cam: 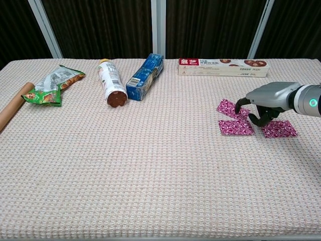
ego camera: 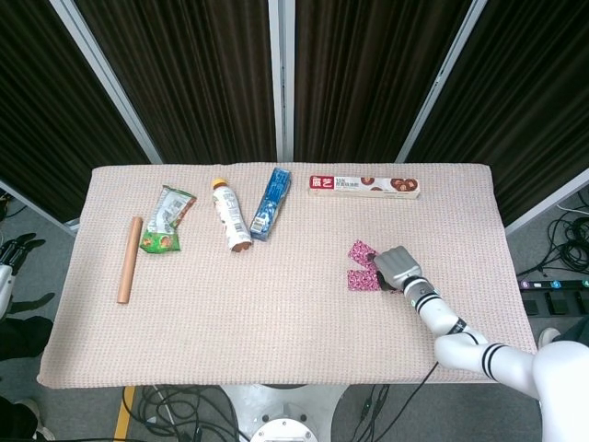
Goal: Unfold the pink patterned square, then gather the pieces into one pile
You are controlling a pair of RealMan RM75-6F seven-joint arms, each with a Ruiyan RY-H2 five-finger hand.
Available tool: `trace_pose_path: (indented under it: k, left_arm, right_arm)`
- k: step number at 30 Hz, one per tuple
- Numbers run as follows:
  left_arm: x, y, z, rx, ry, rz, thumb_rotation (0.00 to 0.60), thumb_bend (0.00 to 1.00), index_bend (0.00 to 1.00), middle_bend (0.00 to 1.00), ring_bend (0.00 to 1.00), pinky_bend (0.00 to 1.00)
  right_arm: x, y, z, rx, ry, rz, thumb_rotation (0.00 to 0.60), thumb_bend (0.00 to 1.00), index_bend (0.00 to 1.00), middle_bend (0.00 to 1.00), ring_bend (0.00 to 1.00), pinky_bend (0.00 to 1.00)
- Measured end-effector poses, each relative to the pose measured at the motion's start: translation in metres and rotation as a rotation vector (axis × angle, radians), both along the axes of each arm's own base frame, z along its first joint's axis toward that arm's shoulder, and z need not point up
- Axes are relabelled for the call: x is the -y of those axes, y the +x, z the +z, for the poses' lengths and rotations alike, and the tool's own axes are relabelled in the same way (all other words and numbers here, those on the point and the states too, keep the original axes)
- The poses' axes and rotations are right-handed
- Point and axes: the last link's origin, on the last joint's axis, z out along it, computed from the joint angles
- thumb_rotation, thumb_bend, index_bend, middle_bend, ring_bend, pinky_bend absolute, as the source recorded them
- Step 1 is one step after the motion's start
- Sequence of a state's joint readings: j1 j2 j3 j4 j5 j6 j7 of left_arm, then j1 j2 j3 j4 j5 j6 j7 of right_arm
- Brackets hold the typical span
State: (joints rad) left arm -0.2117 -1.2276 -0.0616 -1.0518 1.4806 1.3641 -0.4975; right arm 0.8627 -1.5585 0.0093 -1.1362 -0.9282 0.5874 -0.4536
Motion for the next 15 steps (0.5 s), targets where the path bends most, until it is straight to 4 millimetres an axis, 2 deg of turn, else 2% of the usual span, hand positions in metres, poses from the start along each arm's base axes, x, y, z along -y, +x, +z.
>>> trace_pose_path:
  k: [15]
  left_arm:
    - [-0.0007, -0.0004, 0.0012, -0.002, 0.003, 0.001, 0.6, 0.05, 0.23, 0.23, 0.17, 0.26]
  right_arm:
    - [0.0093, 0.0036, 0.0031, -0.001, -0.024, 0.005, 0.404, 0.64, 0.21, 1.0, 1.0, 1.0]
